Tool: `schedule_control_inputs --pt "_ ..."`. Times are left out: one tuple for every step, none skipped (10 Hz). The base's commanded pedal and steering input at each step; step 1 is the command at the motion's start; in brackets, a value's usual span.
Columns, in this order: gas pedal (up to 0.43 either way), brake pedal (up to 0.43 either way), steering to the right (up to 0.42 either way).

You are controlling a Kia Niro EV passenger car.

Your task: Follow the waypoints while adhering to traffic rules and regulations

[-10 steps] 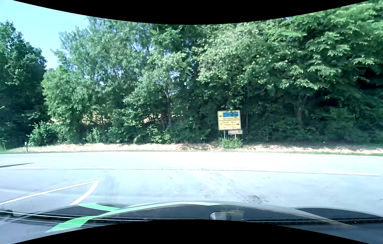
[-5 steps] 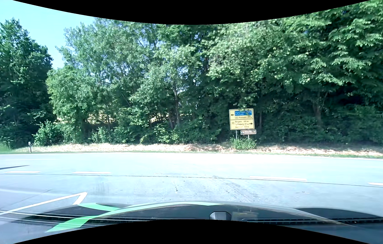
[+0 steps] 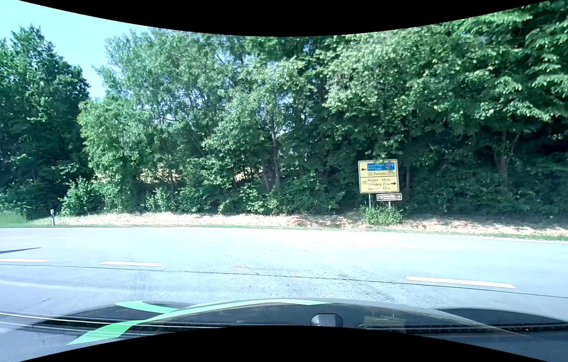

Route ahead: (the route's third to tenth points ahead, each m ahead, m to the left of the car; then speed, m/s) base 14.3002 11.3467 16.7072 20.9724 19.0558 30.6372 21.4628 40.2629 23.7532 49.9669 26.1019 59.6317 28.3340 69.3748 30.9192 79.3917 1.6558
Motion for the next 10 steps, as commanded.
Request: schedule_control_inputs --pt "0.000 0.012 -0.249" --pt "0.000 0.000 -0.255" --pt "0.000 0.000 -0.264" --pt "0.000 0.000 -0.276" --pt "0.150 0.000 -0.288" --pt "0.189 0.000 -0.297" --pt "0.220 0.000 -0.307" --pt "0.260 0.000 -0.313" --pt "0.350 0.000 -0.321" --pt "0.378 0.000 -0.329"
